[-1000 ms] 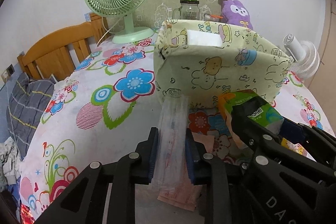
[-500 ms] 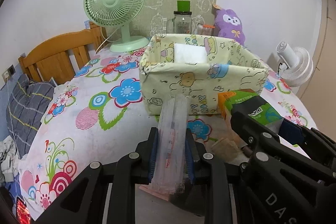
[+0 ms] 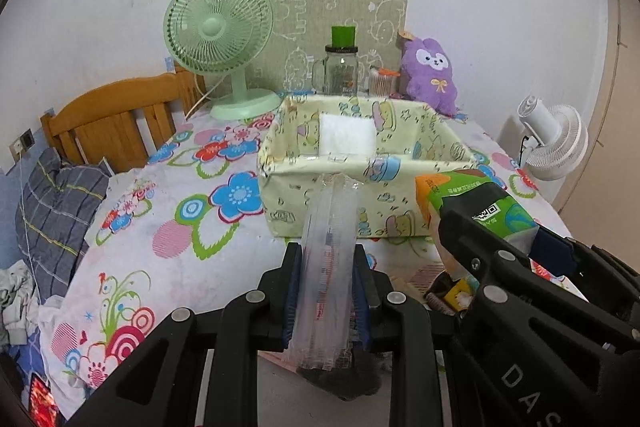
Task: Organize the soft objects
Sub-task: 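Carry the clear pouch with the left tool while the right tool carries the tissue pack over the box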
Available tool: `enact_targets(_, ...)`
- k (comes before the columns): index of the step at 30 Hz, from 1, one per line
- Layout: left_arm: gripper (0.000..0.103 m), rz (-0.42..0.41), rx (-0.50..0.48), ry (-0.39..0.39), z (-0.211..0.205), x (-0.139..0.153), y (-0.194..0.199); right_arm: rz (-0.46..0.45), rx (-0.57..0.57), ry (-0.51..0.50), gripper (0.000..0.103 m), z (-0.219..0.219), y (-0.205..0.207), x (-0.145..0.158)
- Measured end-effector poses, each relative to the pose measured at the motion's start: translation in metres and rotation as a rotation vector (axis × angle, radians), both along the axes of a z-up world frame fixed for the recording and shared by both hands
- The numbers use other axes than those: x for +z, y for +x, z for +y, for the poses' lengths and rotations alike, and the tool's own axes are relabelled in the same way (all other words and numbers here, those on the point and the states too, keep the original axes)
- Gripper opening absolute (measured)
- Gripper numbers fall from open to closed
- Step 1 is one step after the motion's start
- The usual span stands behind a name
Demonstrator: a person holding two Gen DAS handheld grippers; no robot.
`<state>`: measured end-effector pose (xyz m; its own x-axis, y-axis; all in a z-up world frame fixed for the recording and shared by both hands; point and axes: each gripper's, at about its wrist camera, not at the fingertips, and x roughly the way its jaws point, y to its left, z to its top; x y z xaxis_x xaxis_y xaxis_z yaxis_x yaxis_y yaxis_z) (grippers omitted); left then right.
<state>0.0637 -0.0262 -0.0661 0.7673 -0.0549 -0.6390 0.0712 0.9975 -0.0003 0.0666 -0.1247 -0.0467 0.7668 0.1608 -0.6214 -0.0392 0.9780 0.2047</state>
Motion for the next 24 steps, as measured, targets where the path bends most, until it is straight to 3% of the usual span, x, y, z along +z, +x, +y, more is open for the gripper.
enact_targets(24,0.023,-0.108,-0.021,0.000,-0.011,0.054,0.001,-0.097,-0.012,-0.018,0.051,-0.011,0.000,0.056)
